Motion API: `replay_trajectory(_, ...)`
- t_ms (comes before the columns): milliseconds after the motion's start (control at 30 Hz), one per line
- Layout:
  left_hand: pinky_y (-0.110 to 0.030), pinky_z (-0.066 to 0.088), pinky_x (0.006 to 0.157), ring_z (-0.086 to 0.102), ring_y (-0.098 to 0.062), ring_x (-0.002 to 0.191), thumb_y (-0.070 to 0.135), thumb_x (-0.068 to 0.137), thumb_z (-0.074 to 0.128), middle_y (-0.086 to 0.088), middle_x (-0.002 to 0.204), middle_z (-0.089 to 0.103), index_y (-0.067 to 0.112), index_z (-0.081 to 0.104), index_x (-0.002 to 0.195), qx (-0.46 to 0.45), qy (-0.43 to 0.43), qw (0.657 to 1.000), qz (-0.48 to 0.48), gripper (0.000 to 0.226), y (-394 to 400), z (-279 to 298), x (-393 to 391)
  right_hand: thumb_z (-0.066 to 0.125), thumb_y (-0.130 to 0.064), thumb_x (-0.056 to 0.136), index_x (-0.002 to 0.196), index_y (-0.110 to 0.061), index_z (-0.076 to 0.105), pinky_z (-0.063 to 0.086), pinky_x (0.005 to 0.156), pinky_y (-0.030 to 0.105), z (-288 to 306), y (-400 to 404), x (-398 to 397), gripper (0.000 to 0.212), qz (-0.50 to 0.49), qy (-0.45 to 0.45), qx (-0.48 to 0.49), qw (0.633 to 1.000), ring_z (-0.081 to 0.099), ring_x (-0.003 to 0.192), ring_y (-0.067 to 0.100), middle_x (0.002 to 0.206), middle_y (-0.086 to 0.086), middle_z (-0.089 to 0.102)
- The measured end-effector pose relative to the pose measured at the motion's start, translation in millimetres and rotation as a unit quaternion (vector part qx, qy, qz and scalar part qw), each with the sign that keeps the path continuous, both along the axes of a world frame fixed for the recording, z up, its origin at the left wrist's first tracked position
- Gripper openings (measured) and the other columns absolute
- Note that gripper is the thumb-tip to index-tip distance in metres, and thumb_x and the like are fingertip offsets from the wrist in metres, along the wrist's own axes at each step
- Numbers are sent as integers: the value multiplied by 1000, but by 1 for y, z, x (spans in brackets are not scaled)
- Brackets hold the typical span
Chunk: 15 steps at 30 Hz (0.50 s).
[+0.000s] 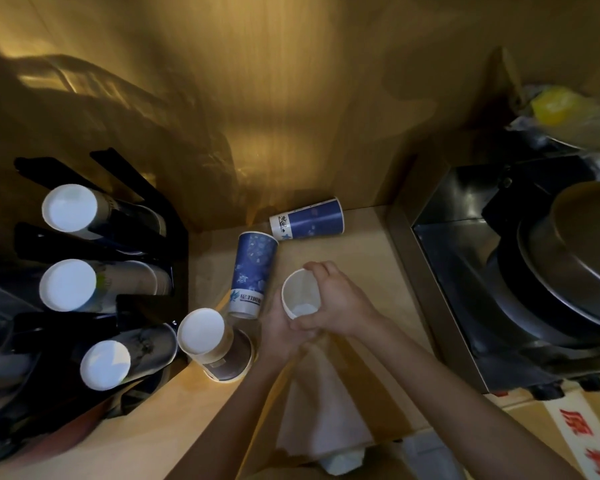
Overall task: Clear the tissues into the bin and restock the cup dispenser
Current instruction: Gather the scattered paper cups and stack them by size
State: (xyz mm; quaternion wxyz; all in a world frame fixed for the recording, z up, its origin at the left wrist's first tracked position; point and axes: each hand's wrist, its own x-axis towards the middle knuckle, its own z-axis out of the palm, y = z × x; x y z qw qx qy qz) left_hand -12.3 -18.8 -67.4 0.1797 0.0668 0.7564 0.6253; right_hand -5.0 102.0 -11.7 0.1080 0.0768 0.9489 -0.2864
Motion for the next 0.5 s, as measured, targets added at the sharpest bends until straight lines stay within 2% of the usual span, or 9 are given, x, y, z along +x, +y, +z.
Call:
replay_trajectory(67,-34,48,94,57,-23,110,31,44,80,-8,119,59,12,46,122,3,6,1000,-16,87,18,-1,0,82,-45,54,136,-21,30,45,93,39,1,20,3,100,-14,12,-2,1000,44,117,22,133,3,40)
replay_trajectory(100,-23,48,89,57,-19,107,31,45,82,-3,116,59,17,46,119,-6,8,1000,-21,84,29,-2,-2,82,-46,53,135,-22,30,45,92,40,2,30,5,100,-23,18,2,1000,45,116,22,133,2,41)
replay_trajectory(167,-1,41,74,54,-12,103,21,50,87,6,112,55,24,44,119,-28,13,999,-39,81,52,-5,-5,82,-47,51,134,-23,32,46,92,41,2,52,8,100,-45,23,12,999,45,116,22,132,2,42)
replay_trajectory(200,2,38,70,53,-11,102,17,51,88,7,112,54,23,44,121,-39,21,997,-55,83,63,-6,-7,83,-46,51,134,-23,32,46,92,41,2,63,11,100,-59,24,12,998,46,116,22,132,2,42)
replay_trajectory(267,-4,39,75,54,-15,106,18,50,89,4,116,56,19,45,125,-65,42,993,-88,86,84,-7,-11,83,-43,53,134,-24,32,46,90,38,2,82,16,98,-88,29,8,996,46,116,23,134,2,41)
replay_trajectory(367,-35,47,92,54,-24,113,19,52,88,-8,125,57,13,47,126,-82,64,988,-111,85,109,-10,-15,83,-40,56,135,-24,31,42,88,35,0,106,22,96,-110,35,10,993,44,119,23,136,1,39)
replay_trajectory(400,-42,47,95,54,-26,114,17,52,88,-11,126,56,12,47,126,-78,61,989,-113,84,115,-10,-16,82,-40,57,135,-24,31,43,90,36,0,111,23,95,-112,37,16,993,43,120,23,137,2,40)
replay_trajectory(467,-47,47,95,55,-29,113,14,53,87,-13,125,57,11,49,125,-66,49,990,-111,82,124,-11,-17,81,-40,59,136,-23,31,44,96,41,-1,117,24,93,-119,38,24,992,41,123,23,137,2,40)
replay_trajectory(500,-45,48,95,56,-28,112,13,53,87,-13,124,58,11,49,125,-61,45,991,-112,81,126,-13,-19,81,-40,60,136,-23,30,43,98,43,-1,119,23,93,-125,36,24,991,39,124,24,138,3,40)
